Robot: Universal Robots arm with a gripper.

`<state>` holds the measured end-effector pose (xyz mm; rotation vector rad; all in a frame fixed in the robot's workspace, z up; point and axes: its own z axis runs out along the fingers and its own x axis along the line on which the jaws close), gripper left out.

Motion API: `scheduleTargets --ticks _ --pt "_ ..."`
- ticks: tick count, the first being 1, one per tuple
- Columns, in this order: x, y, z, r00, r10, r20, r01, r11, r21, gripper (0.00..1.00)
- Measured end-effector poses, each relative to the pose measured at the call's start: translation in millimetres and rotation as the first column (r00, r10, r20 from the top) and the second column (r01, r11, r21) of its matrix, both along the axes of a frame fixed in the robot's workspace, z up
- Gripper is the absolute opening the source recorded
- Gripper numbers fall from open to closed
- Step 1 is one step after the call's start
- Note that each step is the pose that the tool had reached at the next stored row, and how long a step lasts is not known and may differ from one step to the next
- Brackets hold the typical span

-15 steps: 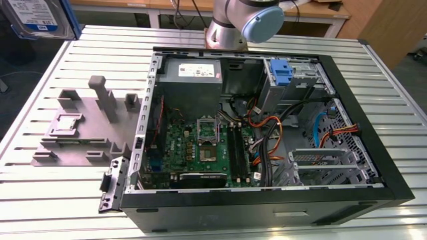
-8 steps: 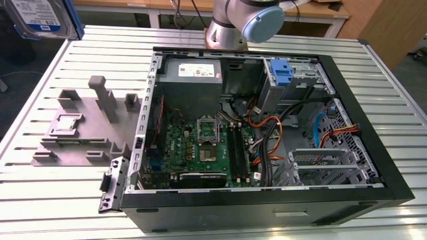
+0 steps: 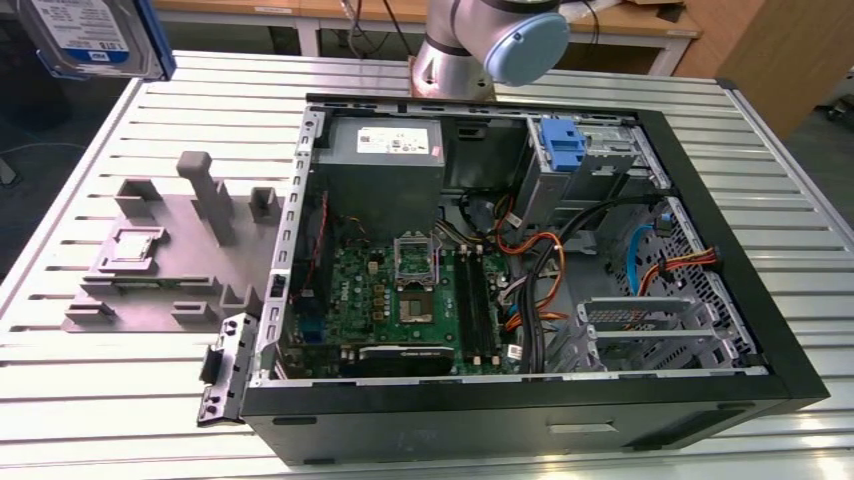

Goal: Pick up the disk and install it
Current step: 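Pick up the disk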

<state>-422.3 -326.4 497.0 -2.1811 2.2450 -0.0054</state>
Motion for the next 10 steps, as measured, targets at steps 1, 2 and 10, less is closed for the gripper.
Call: scheduleTargets --ticks 1,2,10 --pt "1.1 0.0 0.0 1.0000 0.000 0.0000 0.000 1.0000 0.0000 0.37" --pt "2.0 0.0 0.0 1.0000 0.000 0.0000 0.000 1.0000 -0.0001 0.37" --pt "10.2 0.0 0.0 1.0000 0.000 0.0000 0.000 1.0000 0.0000 0.37"
